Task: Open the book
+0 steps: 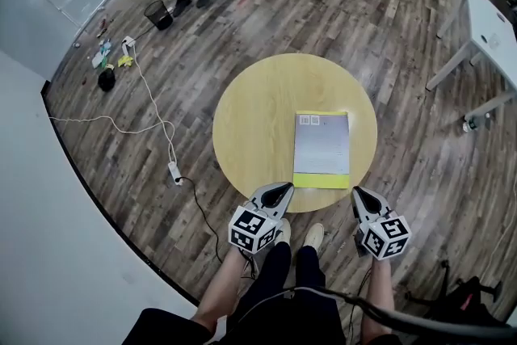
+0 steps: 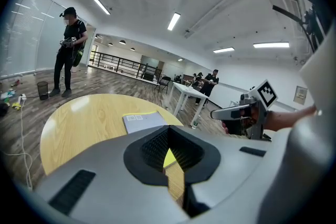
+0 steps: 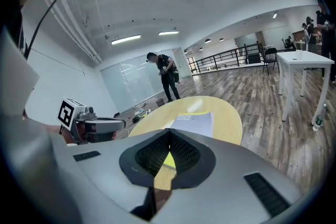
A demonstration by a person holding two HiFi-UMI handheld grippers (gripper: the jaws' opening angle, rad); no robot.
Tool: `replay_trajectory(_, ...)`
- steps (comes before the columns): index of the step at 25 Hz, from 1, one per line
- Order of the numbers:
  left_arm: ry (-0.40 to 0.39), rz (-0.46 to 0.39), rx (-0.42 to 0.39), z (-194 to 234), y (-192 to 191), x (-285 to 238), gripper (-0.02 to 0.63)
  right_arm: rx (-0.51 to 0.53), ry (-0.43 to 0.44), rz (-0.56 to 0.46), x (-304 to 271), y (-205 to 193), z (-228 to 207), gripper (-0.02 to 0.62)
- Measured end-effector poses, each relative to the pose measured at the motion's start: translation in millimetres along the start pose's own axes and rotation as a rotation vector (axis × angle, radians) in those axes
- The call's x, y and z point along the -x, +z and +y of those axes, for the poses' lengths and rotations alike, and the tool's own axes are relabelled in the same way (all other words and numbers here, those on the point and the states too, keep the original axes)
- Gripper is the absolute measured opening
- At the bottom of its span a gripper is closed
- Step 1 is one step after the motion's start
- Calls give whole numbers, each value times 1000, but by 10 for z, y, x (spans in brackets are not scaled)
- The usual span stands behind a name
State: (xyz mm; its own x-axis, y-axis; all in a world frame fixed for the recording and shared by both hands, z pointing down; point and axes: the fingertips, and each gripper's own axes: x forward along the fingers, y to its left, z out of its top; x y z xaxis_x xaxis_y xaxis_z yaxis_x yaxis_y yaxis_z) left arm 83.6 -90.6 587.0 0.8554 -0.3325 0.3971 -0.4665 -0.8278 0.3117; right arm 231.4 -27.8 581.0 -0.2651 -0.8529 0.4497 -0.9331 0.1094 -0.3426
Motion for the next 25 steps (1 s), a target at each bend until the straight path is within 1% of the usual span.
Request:
replay_trajectory(8, -19, 41, 10, -66, -294, -100, -2, -34, 5, 47, -40, -374, -61, 3)
replay_trajectory(13, -21, 55, 29, -69, -427, -97, -2, -42, 2, 62, -65, -490, -80, 3)
replay_trajectory(18, -28, 57, 37, -103, -446, -104, -2, -35, -1, 75, -74, -523, -104, 3)
replay_trajectory(21, -28, 54, 38, -94, -426, -119, -2, -42, 14, 79, -97, -523, -84, 3)
replay_trajectory(25, -25, 49, 43, -68, -394, -123, -2, -38, 11, 110, -131, -571, -89, 3)
